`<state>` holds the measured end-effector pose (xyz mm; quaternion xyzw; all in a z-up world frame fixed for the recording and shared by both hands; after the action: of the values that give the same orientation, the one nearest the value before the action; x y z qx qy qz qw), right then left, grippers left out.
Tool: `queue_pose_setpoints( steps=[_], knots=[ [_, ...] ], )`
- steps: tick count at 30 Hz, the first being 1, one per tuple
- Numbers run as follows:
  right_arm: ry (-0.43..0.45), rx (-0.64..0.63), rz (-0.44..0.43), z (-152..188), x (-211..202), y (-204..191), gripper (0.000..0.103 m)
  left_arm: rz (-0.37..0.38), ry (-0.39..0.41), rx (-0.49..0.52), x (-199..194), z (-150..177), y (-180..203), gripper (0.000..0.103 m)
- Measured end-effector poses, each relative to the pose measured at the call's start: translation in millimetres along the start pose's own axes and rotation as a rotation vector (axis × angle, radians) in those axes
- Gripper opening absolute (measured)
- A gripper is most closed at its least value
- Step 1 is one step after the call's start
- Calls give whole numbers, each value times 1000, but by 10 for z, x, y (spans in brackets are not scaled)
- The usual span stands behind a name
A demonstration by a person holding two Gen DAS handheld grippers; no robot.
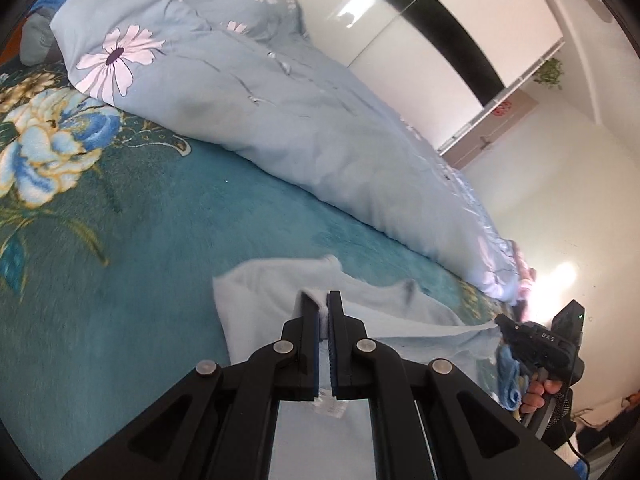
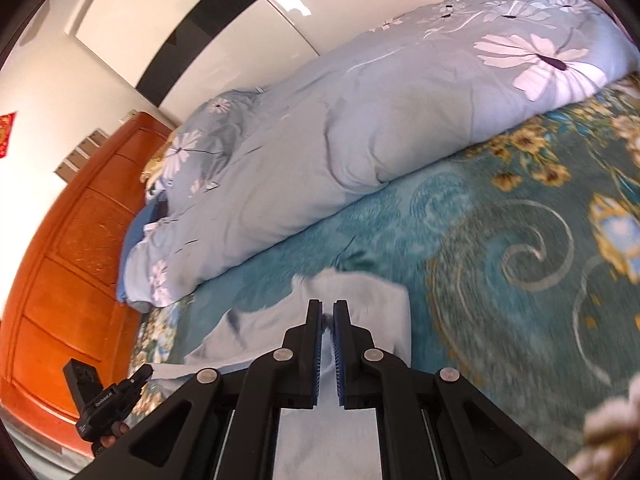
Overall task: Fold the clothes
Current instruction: 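Grasp the sweatshirt hem with the left gripper while the right gripper grasps it too, then lift the hem with both grippers and fold it toward the collar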
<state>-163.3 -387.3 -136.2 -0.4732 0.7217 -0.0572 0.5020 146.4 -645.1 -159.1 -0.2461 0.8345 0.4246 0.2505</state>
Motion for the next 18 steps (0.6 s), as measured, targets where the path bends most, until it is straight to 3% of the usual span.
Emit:
queue_pose_setpoints(
  steps=[8,14,18],
  knots=[
    [-72,-29,100,-175,621,228,3,-82,-50,-23,469,-130,-254,4],
    [-84,-70,109,-147,636,286,7,-52,-58,-16,418,-150,-202,7],
    [-81,-142,76,9,398,190,7,-75,-21,19,100,-91,-132,40]
  ],
)
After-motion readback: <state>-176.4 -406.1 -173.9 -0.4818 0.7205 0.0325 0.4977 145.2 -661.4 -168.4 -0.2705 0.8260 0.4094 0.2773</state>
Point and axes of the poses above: each gripper's, at about its wrist camera, not at the fingertips, and x roughly the way its jaws point, y to its right, z to its underside, the point moved 6 cm from there along x, roughly the way its jaws point
